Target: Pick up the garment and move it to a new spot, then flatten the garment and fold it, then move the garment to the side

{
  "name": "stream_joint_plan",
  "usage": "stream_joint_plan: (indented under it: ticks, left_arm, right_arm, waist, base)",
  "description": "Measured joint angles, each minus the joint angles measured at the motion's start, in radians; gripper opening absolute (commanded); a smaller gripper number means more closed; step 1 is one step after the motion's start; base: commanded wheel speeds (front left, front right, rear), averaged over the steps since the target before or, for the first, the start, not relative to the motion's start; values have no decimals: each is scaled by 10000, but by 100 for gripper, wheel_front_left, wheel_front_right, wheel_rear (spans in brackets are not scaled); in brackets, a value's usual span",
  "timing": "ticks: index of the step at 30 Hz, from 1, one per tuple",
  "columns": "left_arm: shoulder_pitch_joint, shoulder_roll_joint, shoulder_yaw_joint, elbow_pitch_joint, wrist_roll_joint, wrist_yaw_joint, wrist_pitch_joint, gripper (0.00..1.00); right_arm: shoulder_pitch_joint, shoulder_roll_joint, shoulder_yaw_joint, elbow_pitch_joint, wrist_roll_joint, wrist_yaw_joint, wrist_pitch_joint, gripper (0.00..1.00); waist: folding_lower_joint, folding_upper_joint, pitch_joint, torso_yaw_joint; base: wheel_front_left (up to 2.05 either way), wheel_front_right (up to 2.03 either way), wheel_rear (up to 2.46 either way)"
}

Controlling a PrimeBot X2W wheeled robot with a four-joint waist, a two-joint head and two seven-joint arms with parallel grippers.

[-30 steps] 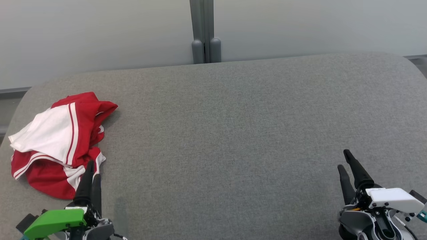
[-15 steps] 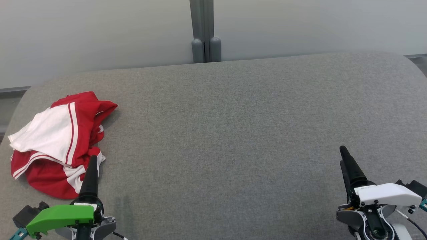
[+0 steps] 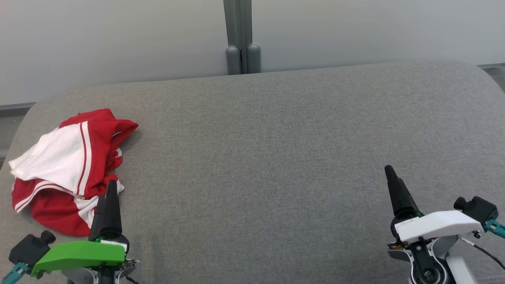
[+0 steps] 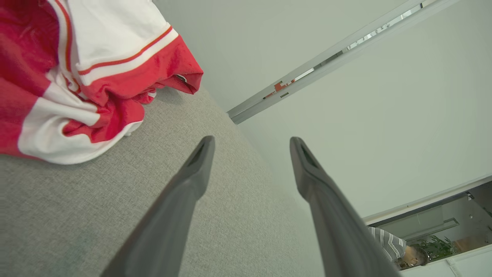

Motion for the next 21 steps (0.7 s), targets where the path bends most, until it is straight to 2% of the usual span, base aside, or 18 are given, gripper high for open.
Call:
stream_joint_plan:
  ticks: [14, 21]
  left_arm:
    - [233, 2, -372, -487, 2142, 270, -514, 100]
    - [314, 6, -468, -652, 2884, 282, -711, 100]
  right_arm:
    - [134, -10, 550, -169, -2220, 0, -489, 100]
    - [142, -17, 708, -291, -3156, 0, -700, 100]
  waist:
    - [0, 0, -10, -64]
    - [0, 0, 3, -49]
  base:
    - [0, 0, 0]
    - [0, 0, 0]
